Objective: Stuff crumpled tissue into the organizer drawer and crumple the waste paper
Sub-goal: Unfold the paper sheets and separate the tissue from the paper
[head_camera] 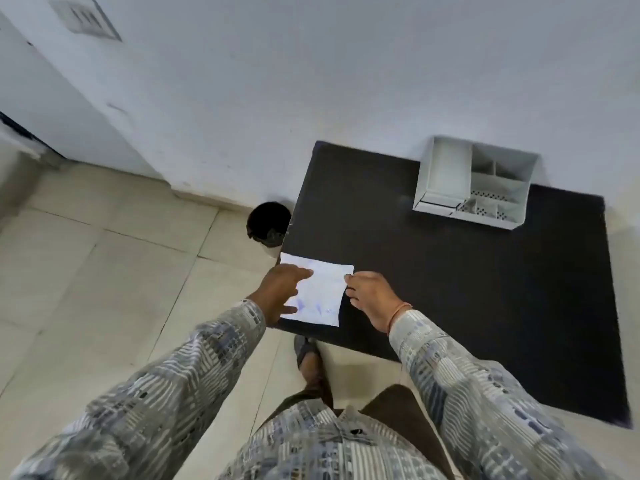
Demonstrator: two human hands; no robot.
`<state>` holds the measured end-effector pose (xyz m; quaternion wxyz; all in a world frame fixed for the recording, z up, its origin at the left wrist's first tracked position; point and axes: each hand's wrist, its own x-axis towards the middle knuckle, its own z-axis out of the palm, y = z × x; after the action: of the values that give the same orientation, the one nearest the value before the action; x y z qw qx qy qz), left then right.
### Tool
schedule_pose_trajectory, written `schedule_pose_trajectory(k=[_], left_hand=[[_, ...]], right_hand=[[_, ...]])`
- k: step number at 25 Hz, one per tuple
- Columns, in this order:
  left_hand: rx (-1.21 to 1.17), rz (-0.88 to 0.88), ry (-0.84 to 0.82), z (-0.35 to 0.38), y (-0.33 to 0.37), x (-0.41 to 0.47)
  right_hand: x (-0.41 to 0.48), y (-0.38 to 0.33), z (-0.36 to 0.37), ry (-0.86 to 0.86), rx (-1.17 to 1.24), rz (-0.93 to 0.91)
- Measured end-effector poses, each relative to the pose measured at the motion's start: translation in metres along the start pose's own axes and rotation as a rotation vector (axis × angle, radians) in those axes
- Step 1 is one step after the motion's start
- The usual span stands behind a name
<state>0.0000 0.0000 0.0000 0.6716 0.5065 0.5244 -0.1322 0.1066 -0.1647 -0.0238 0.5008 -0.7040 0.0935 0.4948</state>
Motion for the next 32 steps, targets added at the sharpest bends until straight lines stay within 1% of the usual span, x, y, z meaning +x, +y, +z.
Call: schedule_pose_trajectory(k=[2,5,7,10,12,13,14,16,18,20,21,22,25,27,29,32], left_hand=[[0.014,-0.104,0.039,-0.003,0.004,0.018],[0.021,-0.230,0.055,-0.012,0.000,0.041],[0.019,-0.234,0.058,-0.010,-0.004,0.047],[-0.009,-0.225,0.064,-0.009,-0.008,0.053],[-0.058,-0.236,0.029,-0.014,-0.008,0.051],[-0.094,-0.255,-0.008,-0.016,-0.006,0.050],[-0.152,-0.282,-0.053,-0.017,-0.002,0.047],[-0.304,-0.330,-0.183,-0.018,0.013,0.037],[-0.412,-0.319,-0.344,-0.015,0.032,0.023],[-0.518,-0.271,-0.455,-0.007,0.051,0.009],[-0.560,-0.254,-0.473,-0.001,0.058,0.004],[-0.557,-0.226,-0.474,0.006,0.063,0.000],[-0.452,-0.112,-0.451,0.022,0.071,-0.005],[-0.426,-0.020,-0.479,0.028,0.075,-0.006],[-0.426,0.051,-0.518,0.031,0.080,-0.006],[-0.428,0.103,-0.592,0.039,0.087,-0.014]], right_hand=[[0.024,0.004,0.004,0.030,0.051,0.080],[0.047,0.014,0.009,0.081,-0.008,0.193],[0.049,0.015,0.014,0.071,-0.017,0.248],[0.050,0.008,0.025,0.000,0.036,0.291],[0.042,-0.001,0.032,-0.037,-0.005,0.233],[0.037,-0.007,0.033,-0.055,-0.072,0.164],[0.030,-0.015,0.033,-0.064,-0.210,0.048],[0.013,-0.031,0.026,-0.047,-0.604,-0.301],[-0.008,-0.047,0.017,-0.019,-0.940,-0.626],[-0.029,-0.061,0.007,0.024,-1.171,-0.791],[-0.037,-0.068,0.003,0.046,-1.219,-0.826],[-0.046,-0.074,-0.002,0.064,-1.204,-0.812],[-0.066,-0.091,-0.017,0.112,-0.970,-0.621],[-0.074,-0.094,-0.027,0.196,-0.908,-0.556],[-0.081,-0.092,-0.031,0.316,-0.891,-0.564],[-0.092,-0.087,-0.031,0.474,-0.936,-0.614]])
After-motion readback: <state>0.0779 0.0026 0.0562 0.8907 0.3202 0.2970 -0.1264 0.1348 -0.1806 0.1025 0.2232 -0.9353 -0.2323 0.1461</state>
